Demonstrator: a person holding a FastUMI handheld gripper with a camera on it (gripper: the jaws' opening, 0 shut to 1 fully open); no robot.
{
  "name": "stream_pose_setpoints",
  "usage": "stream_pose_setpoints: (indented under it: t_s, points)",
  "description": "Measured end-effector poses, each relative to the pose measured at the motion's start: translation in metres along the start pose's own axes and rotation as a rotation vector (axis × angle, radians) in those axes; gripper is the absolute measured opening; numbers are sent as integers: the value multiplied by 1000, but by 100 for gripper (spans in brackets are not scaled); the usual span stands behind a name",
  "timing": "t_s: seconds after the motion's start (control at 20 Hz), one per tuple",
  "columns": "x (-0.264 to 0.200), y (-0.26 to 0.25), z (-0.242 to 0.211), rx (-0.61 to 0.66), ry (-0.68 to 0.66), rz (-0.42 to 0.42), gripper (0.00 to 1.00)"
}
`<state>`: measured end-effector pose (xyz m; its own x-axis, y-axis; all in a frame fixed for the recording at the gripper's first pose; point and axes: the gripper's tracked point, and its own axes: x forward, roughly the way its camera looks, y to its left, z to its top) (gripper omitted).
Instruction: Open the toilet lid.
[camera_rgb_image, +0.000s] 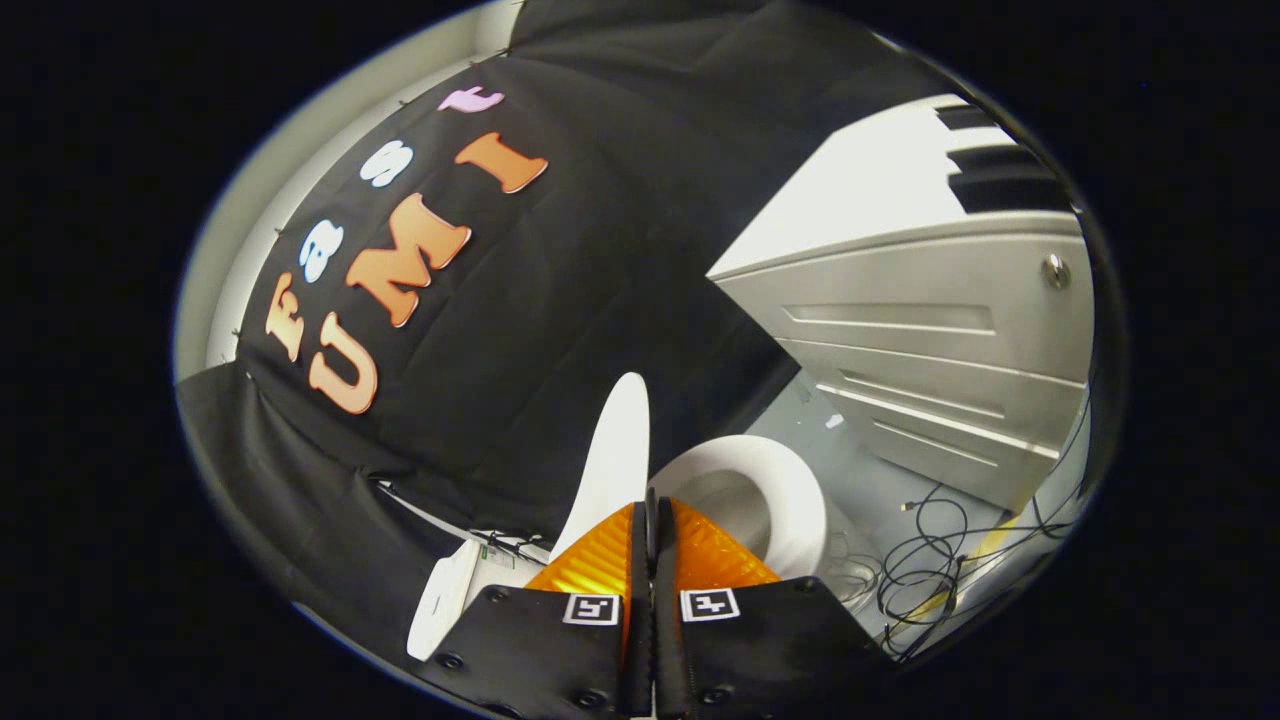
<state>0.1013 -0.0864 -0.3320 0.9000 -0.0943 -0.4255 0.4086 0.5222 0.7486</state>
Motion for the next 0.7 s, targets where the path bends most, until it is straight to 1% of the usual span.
stream_pose_setpoints:
  t_s: [0.15,0.25,0.4,0.5,0.7]
  points:
    - [-6,47,7,-83,-9,39,9]
    - [-11,77,8,-154,-5,45,9]
    - [-18,123,6,-277,9,66,9]
    - [-20,151,2,-333,16,87,9]
    - [-21,182,-7,-434,31,100,10]
